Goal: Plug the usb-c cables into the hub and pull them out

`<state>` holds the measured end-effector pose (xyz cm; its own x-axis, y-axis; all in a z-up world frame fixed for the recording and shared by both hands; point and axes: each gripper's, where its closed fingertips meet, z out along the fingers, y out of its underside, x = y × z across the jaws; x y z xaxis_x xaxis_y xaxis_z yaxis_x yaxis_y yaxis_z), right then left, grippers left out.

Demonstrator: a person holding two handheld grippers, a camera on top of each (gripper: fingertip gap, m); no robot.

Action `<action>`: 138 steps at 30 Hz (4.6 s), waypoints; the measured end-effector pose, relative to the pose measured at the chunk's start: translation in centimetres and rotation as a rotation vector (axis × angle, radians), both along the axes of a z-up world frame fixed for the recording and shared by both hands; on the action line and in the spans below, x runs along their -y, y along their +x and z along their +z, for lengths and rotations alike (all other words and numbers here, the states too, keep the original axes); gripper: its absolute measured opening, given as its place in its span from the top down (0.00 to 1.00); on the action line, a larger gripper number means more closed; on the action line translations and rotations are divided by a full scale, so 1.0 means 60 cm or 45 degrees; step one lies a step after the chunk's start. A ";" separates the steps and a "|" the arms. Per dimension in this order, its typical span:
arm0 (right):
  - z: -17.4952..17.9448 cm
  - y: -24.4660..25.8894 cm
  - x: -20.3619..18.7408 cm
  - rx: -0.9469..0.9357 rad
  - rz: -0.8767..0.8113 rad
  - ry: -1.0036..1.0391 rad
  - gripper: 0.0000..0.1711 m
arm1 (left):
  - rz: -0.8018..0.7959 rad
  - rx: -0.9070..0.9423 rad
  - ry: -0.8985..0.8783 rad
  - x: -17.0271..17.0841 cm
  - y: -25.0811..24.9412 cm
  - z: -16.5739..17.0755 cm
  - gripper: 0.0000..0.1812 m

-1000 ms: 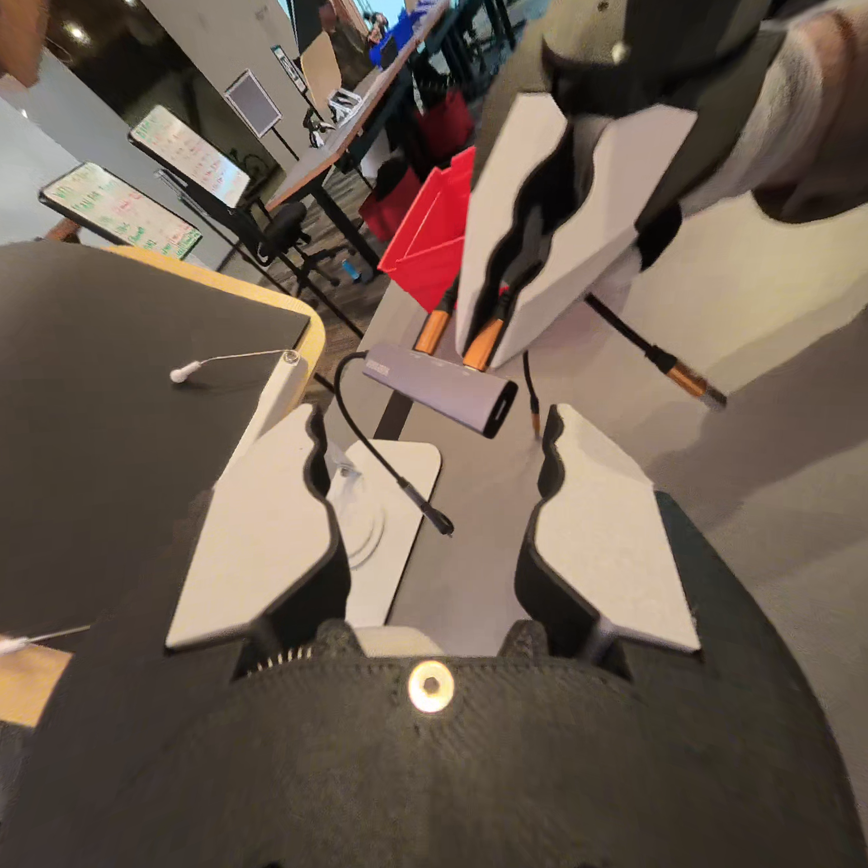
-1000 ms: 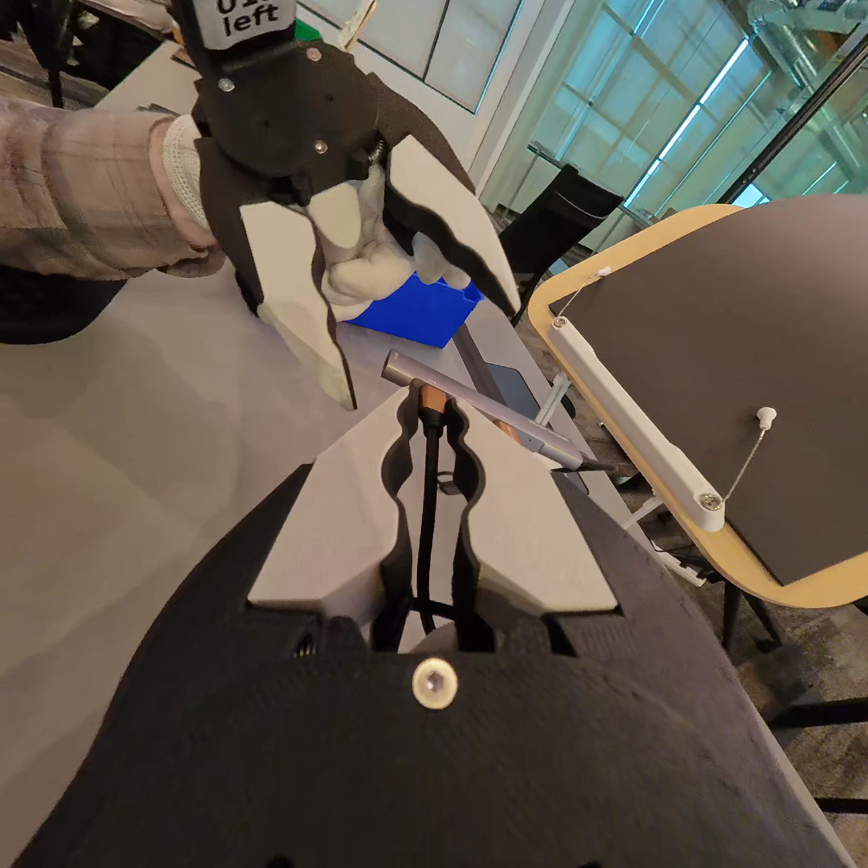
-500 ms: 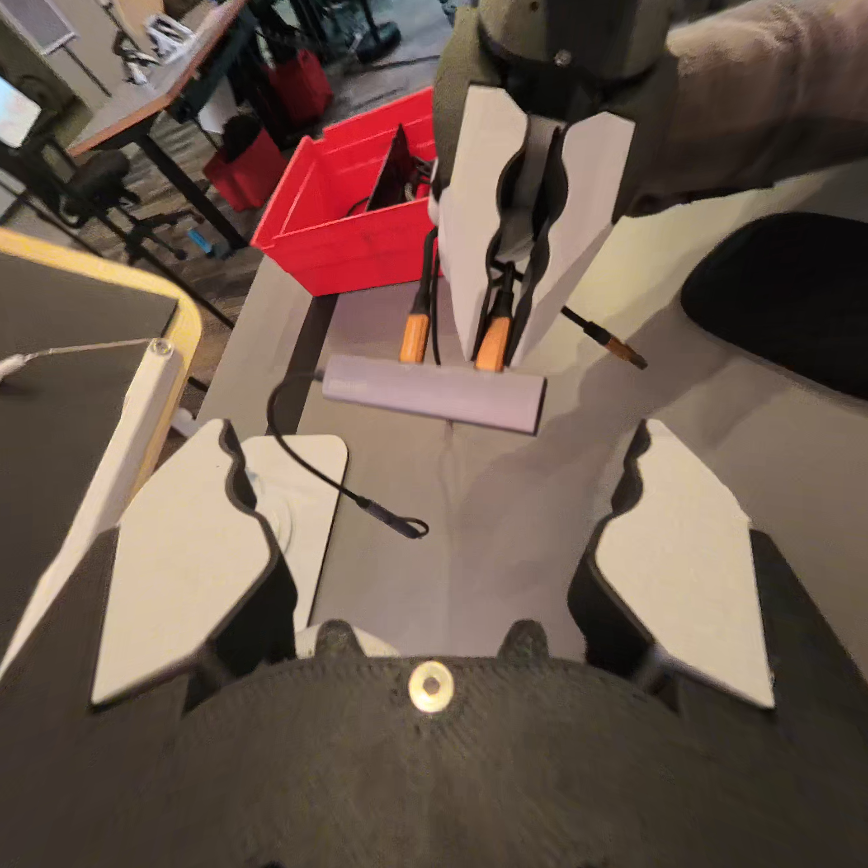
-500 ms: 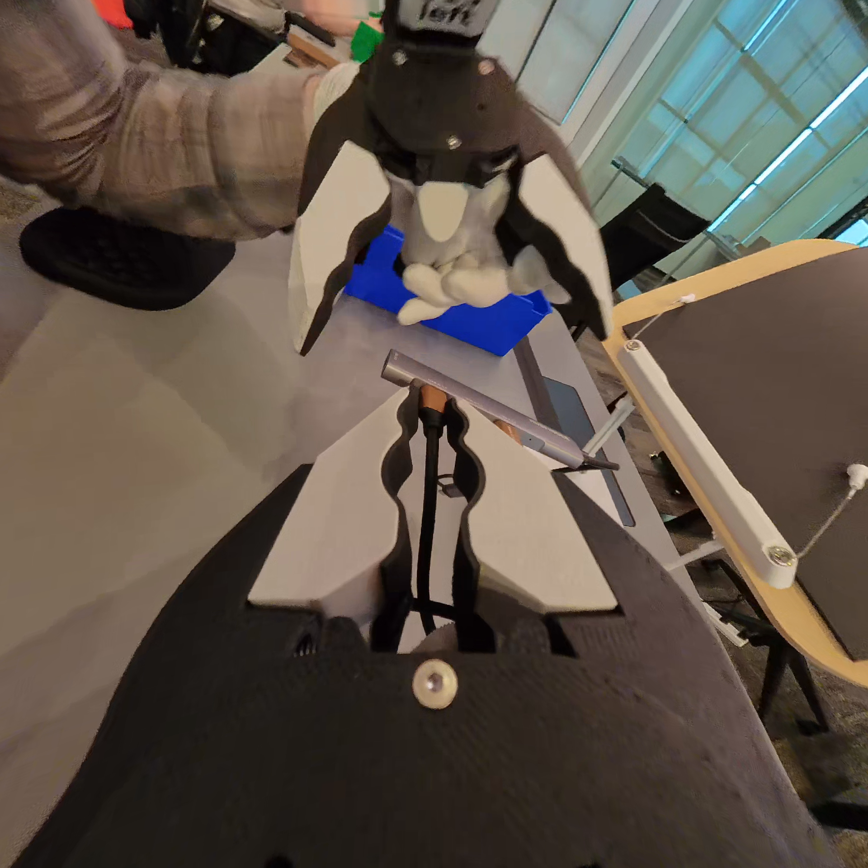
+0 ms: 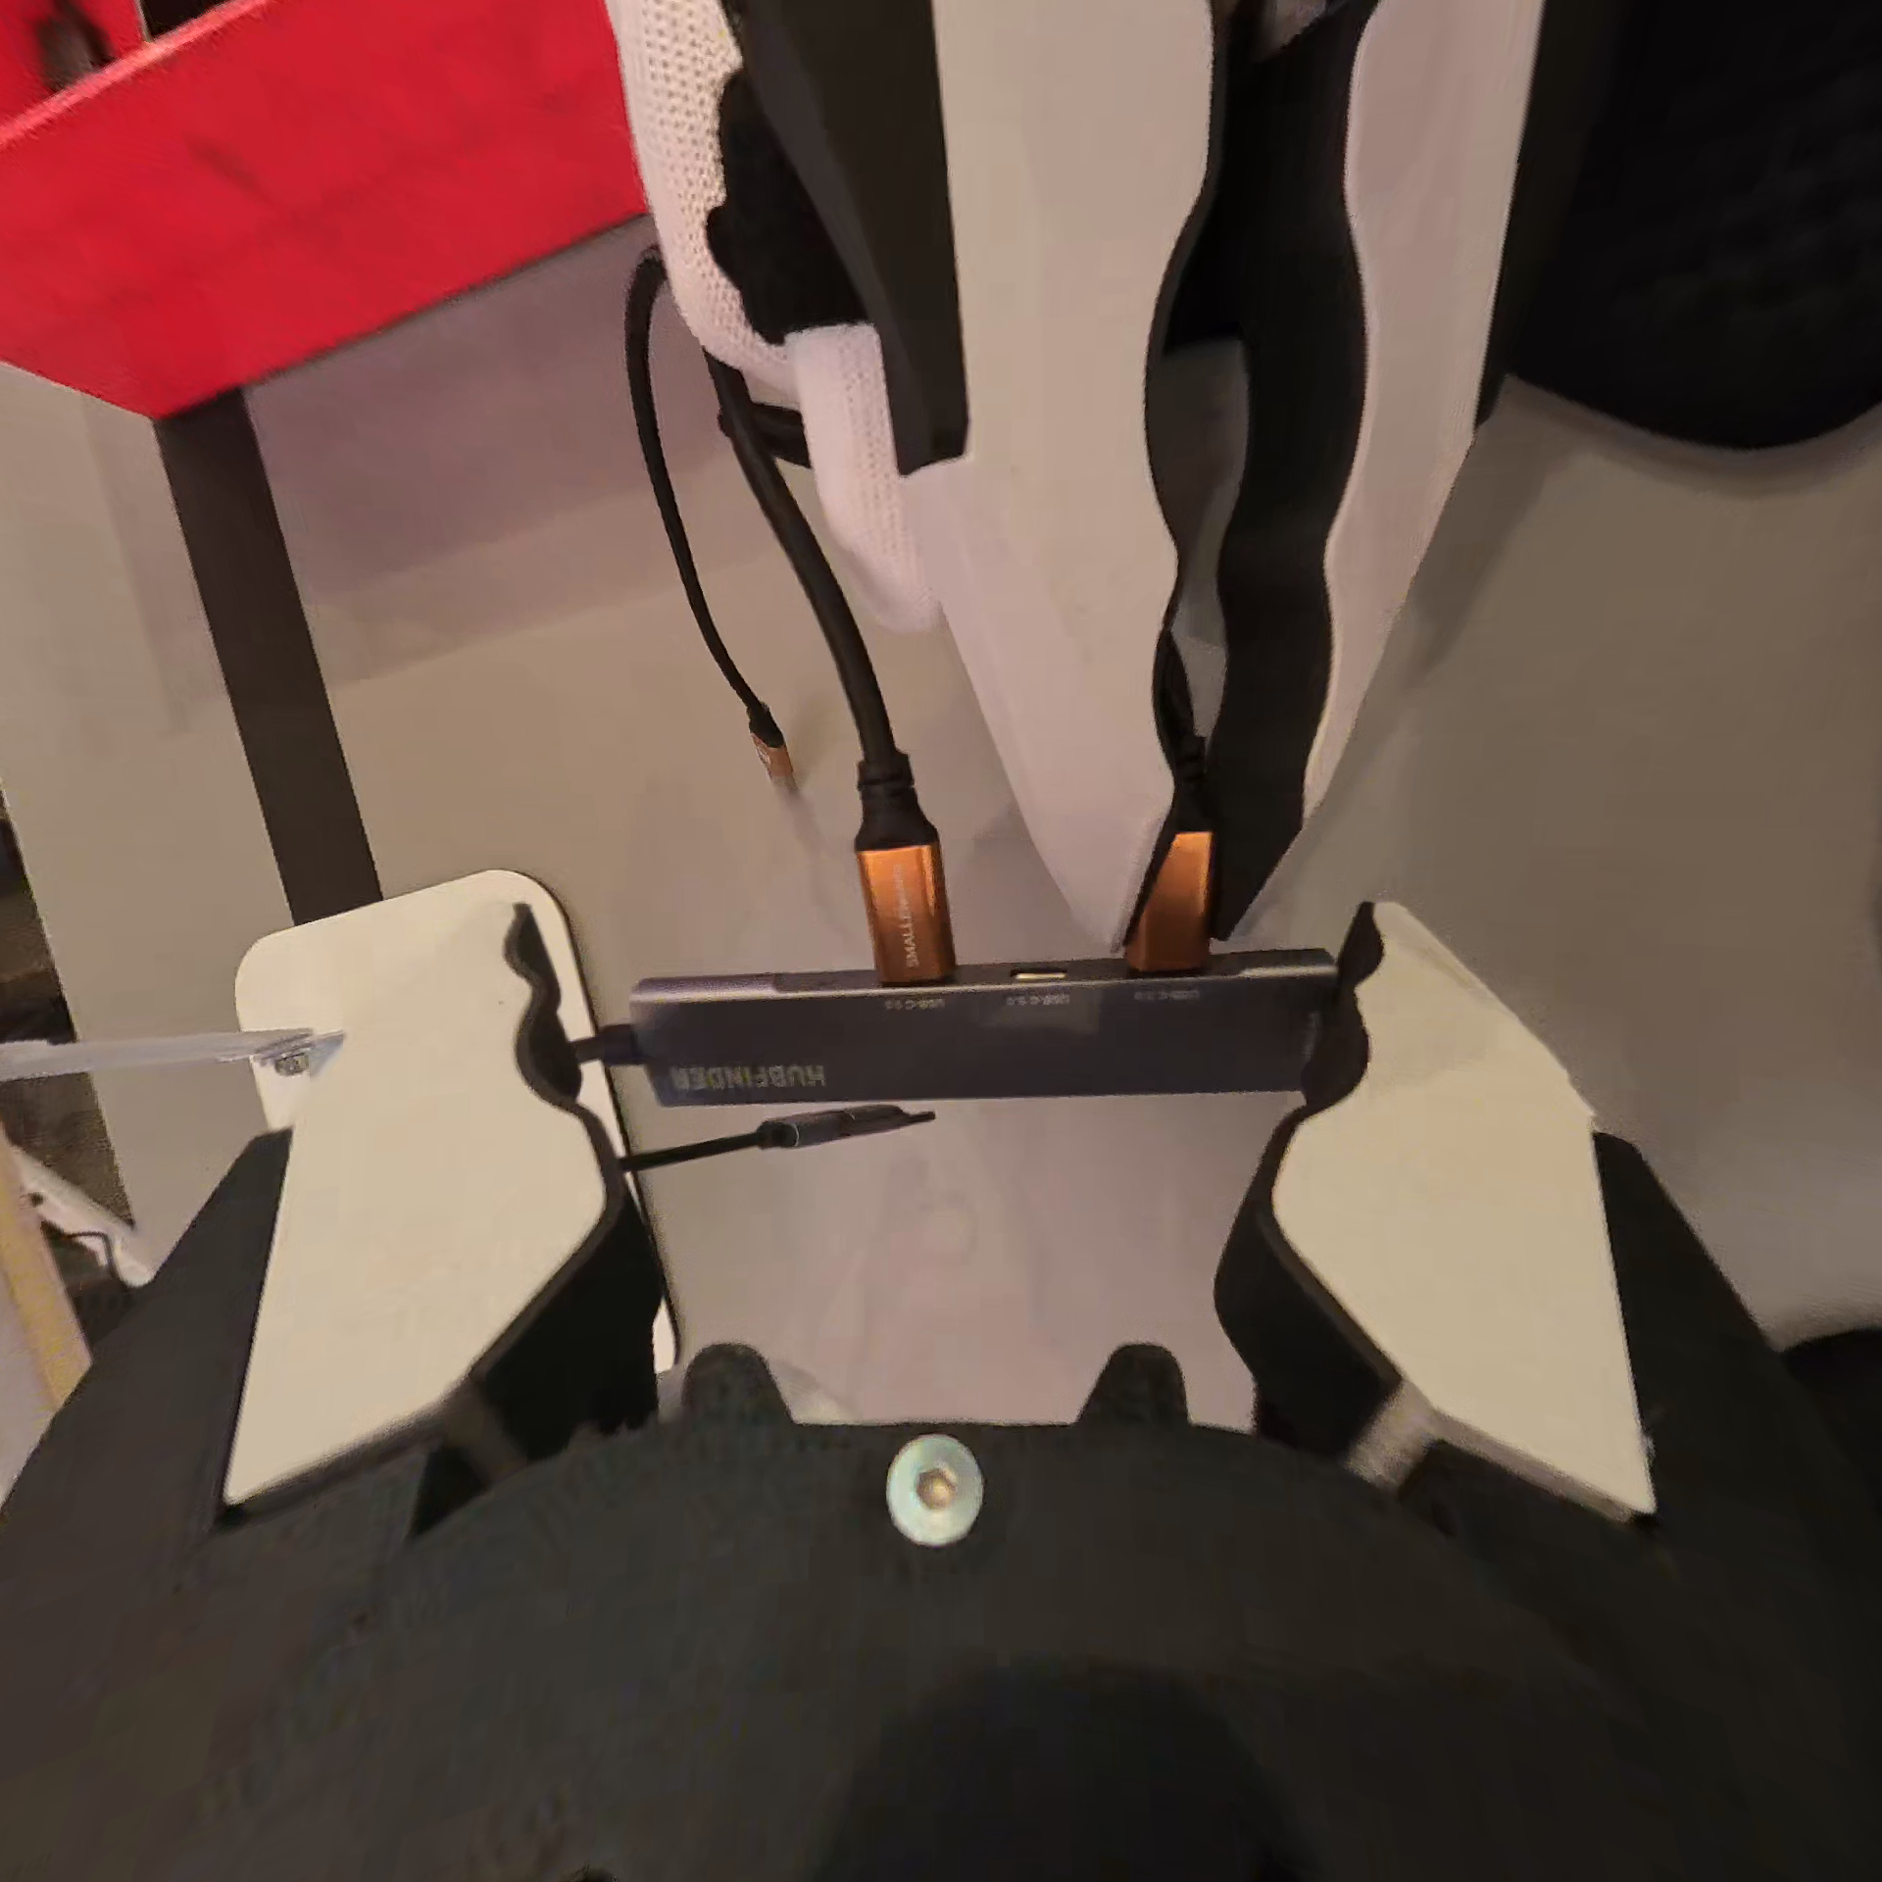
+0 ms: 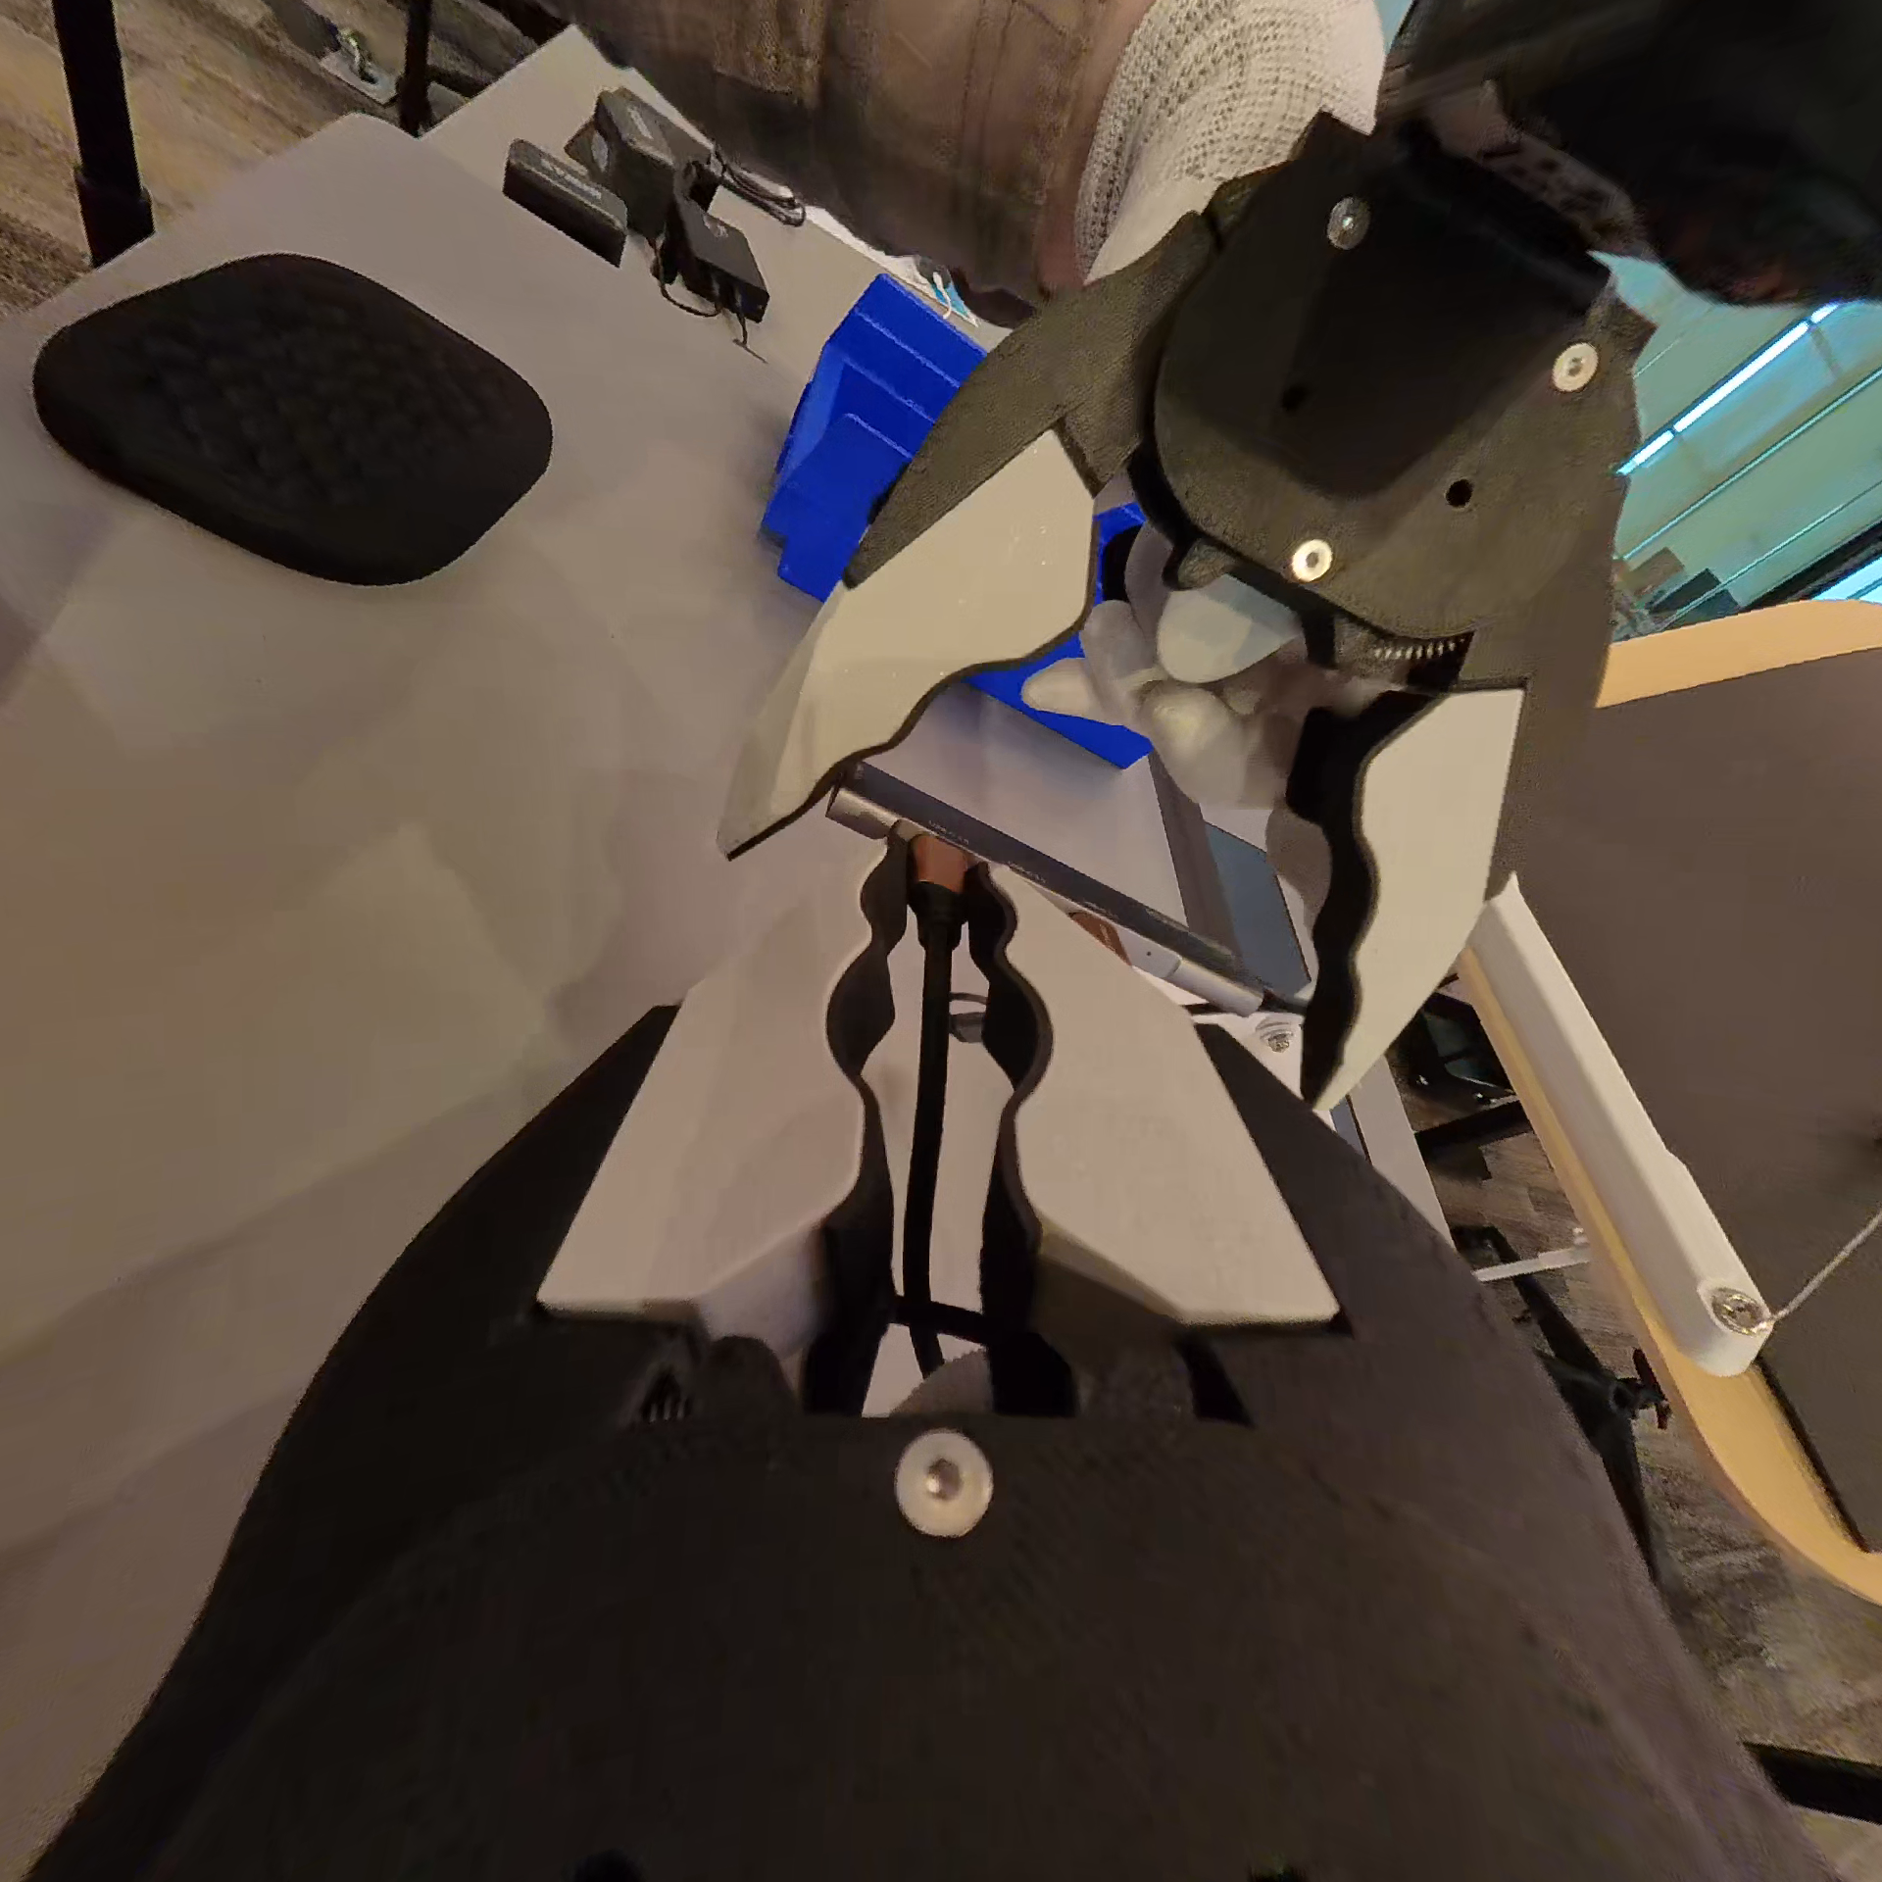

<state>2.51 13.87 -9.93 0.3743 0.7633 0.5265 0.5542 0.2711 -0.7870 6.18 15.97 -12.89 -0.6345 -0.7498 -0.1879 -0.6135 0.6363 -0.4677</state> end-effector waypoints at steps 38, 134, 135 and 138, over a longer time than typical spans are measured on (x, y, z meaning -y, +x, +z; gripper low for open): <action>0.022 0.022 -0.020 -0.533 -0.178 -0.158 0.92 | 0.085 0.138 0.137 -0.018 0.014 0.026 0.23; 0.032 0.630 -0.005 -0.630 -1.382 -0.175 0.94 | 0.551 0.429 0.018 -0.068 -0.169 0.004 0.23; 0.014 0.634 -0.009 -0.661 -1.402 -0.195 0.94 | 0.553 0.425 0.020 -0.069 -0.168 0.003 0.23; -0.041 0.659 -0.019 -0.649 -1.559 -0.243 0.94 | 0.550 0.413 0.026 -0.068 -0.166 0.000 0.23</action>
